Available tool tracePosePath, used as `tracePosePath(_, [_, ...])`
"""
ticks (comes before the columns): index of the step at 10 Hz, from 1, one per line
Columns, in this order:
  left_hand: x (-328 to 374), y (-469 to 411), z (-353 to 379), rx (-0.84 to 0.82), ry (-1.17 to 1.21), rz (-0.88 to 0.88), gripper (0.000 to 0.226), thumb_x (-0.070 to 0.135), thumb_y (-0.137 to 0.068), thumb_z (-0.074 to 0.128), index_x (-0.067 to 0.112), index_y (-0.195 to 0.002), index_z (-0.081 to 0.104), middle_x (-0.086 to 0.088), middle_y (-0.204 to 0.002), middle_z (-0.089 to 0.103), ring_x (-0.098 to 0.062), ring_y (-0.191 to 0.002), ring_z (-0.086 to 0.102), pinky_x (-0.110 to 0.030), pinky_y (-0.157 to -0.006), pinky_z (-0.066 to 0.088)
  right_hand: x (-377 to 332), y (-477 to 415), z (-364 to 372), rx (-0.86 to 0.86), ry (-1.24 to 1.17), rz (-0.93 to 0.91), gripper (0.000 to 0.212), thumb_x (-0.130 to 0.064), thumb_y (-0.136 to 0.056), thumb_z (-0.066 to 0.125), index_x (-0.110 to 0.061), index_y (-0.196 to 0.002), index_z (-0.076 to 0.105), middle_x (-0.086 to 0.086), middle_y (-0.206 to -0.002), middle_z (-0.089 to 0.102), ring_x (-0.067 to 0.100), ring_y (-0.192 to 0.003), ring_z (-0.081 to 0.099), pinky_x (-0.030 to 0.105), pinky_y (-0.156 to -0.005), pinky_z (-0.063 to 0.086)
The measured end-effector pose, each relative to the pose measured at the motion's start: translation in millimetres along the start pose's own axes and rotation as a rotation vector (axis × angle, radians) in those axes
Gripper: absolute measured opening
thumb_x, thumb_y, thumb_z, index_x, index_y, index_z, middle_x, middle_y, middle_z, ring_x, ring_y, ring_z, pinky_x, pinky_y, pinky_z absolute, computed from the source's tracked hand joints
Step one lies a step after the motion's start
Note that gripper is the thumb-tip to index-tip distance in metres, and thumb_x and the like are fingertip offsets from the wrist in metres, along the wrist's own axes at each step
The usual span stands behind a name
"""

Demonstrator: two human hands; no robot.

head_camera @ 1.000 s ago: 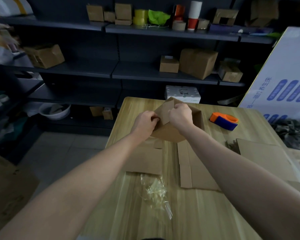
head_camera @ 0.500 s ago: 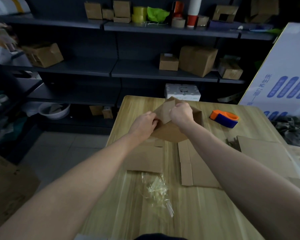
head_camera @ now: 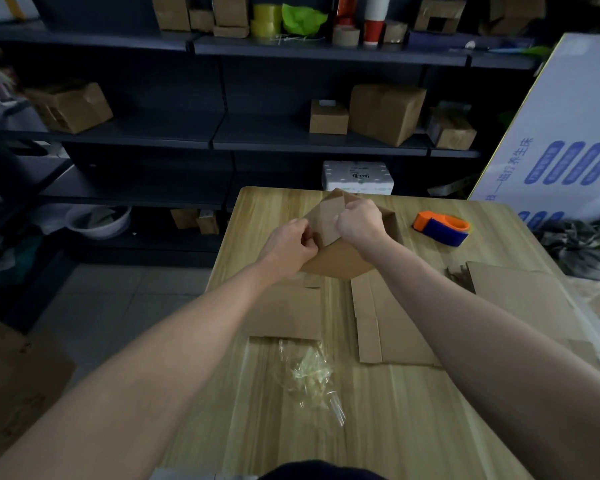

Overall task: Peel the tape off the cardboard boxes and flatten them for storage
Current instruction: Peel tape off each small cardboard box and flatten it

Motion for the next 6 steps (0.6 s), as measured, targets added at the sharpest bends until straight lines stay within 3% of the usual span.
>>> tracePosePath(2, [-5.6,1.0,5.6,0.013,0.234,-0.113,0.005,0.013,-0.087,0.056,0.009,-0.085,0.056,-0.002,-0.082,0.055,-0.015,-0.073,0.050,-0.030,-0.065,0.045,-1.1,2.0,-6.0,-0.008,0.074,-0.034,0.030,-0.008,-0.094,0.046,0.001,-0.120,0.058,0.017,-0.122,0.059,0.030,-0.107,0.059,0.035,-0.087,0.051])
tracePosePath(3, [-6.1,3.3,3.8,-0.052,0.339,-0.101,0.006,0.015,-0.091,0.058,0.012,-0.095,0.060,0.002,-0.089,0.061,-0.010,-0.081,0.057,-0.019,-0.070,0.046,5.2,1.1,-6.9,-0.001,0.148,-0.040,0.016,-0.010,-0.096,0.044,-0.004,-0.098,0.059,0.013,-0.105,0.062,0.018,-0.075,0.058,0.025,-0.056,0.046])
tracePosePath(4, [-5.5,6.7,4.7,-0.156,0.311,-0.076,0.010,0.017,-0.087,0.065,0.017,-0.097,0.061,0.008,-0.092,0.061,-0.004,-0.085,0.057,-0.015,-0.070,0.043,15.9,0.3,-4.9,-0.008,0.113,0.007,0.016,-0.010,-0.096,0.046,-0.006,-0.081,0.052,0.003,-0.081,0.053,0.015,-0.067,0.050,0.021,-0.049,0.037])
tracePosePath(5, [-9.1,5.4,4.5,-0.122,0.207,-0.045,0.007,0.015,-0.089,0.062,0.017,-0.096,0.064,0.006,-0.093,0.061,-0.008,-0.089,0.057,-0.019,-0.077,0.044,14.8,6.9,-4.0,-0.009,0.059,0.003,0.014,-0.009,-0.095,0.047,-0.004,-0.102,0.058,0.006,-0.088,0.054,0.021,-0.080,0.054,0.029,-0.063,0.045])
tracePosePath(6, [-9.4,4.3,6.0,-0.112,0.085,0.018,0.011,0.017,-0.092,0.059,0.014,-0.100,0.066,0.004,-0.097,0.061,-0.013,-0.093,0.058,-0.026,-0.085,0.047,16.9,4.0,-3.2,-0.004,0.063,0.015,0.015,-0.011,-0.096,0.046,-0.005,-0.085,0.054,0.004,-0.079,0.052,0.020,-0.077,0.054,0.025,-0.057,0.043])
Point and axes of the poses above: each hand's wrist, its own y-axis away from the middle knuckle, its own z-axis out of the palm, x = y × z, the point moved 5 cm from there along -y, towards the middle knuckle
